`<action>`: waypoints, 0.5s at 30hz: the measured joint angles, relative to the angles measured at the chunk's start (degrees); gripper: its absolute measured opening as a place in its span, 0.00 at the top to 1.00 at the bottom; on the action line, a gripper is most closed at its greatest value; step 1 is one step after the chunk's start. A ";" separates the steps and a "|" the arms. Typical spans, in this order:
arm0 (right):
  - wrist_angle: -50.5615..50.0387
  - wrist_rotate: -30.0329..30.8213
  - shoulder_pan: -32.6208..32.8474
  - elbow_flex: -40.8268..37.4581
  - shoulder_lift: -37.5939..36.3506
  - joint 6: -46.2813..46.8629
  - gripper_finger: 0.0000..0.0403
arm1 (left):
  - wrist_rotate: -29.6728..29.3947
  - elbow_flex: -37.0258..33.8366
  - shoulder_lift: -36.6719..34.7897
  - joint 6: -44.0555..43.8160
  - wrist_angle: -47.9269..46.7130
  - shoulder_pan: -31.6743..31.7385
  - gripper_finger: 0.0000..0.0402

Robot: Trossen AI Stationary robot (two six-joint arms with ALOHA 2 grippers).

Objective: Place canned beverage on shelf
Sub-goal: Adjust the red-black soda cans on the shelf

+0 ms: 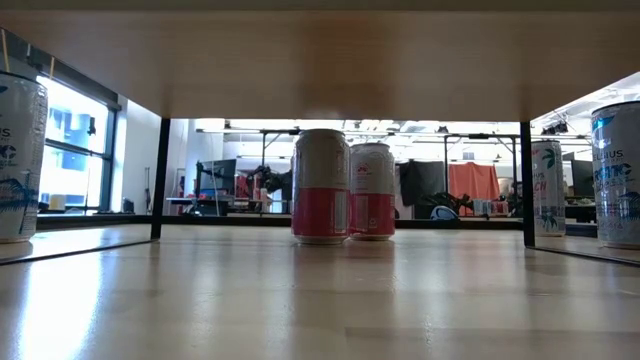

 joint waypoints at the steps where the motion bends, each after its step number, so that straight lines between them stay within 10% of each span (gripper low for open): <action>1: 0.27 0.15 0.57 0.88 0.00 0.05 1.00 | 0.04 0.03 0.44 -0.82 0.35 0.31 0.37; 15: 12.80 -6.70 13.14 -3.79 0.09 9.75 1.00 | -0.38 0.04 8.48 -1.51 9.14 0.39 0.37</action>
